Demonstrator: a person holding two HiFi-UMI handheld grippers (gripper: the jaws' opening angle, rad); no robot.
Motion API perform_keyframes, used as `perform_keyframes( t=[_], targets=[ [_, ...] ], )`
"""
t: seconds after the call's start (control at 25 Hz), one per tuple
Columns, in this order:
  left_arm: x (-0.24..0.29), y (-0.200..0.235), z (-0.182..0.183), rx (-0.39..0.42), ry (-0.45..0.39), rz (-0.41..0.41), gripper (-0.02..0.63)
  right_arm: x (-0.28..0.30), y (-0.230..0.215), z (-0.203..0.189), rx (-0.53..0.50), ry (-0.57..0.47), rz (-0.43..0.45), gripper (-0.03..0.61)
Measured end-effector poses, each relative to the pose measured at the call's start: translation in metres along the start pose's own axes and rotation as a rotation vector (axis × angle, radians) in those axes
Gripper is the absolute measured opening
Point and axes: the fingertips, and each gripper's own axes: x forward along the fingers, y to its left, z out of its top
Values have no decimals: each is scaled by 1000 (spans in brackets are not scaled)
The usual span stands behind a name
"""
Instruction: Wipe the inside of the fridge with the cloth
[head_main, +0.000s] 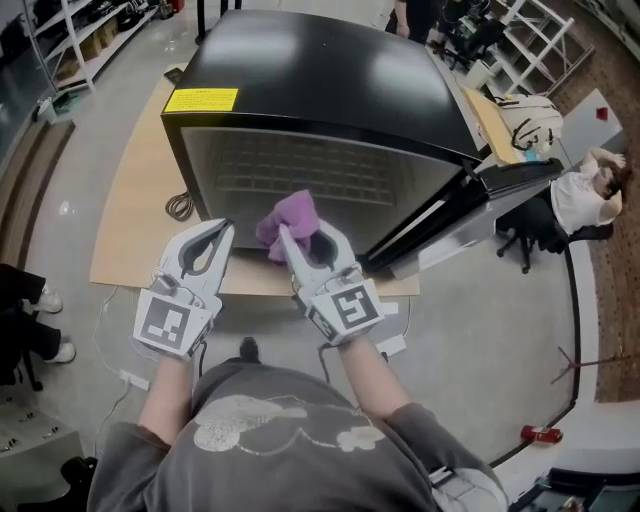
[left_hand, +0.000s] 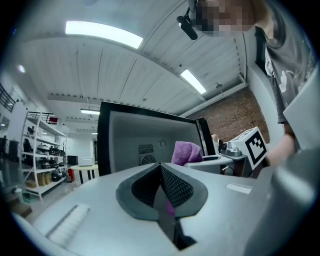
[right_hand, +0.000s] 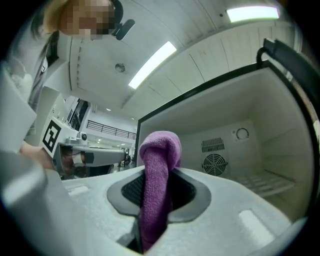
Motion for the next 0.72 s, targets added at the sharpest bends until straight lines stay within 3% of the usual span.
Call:
perform_keyframes(
  t=[0.12, 0.36, 0.72],
  targets=[
    [3, 23, -1, -15, -6, -4, 18, 42, 3, 14, -27, -12, 10, 75],
    [4, 61, -5, -62, 2, 1, 18, 118, -3, 14, -48, 73, -5, 75],
    [12, 73, -14, -68, 33, 17, 18, 178, -30, 1, -21, 165, -14, 75]
  ],
)
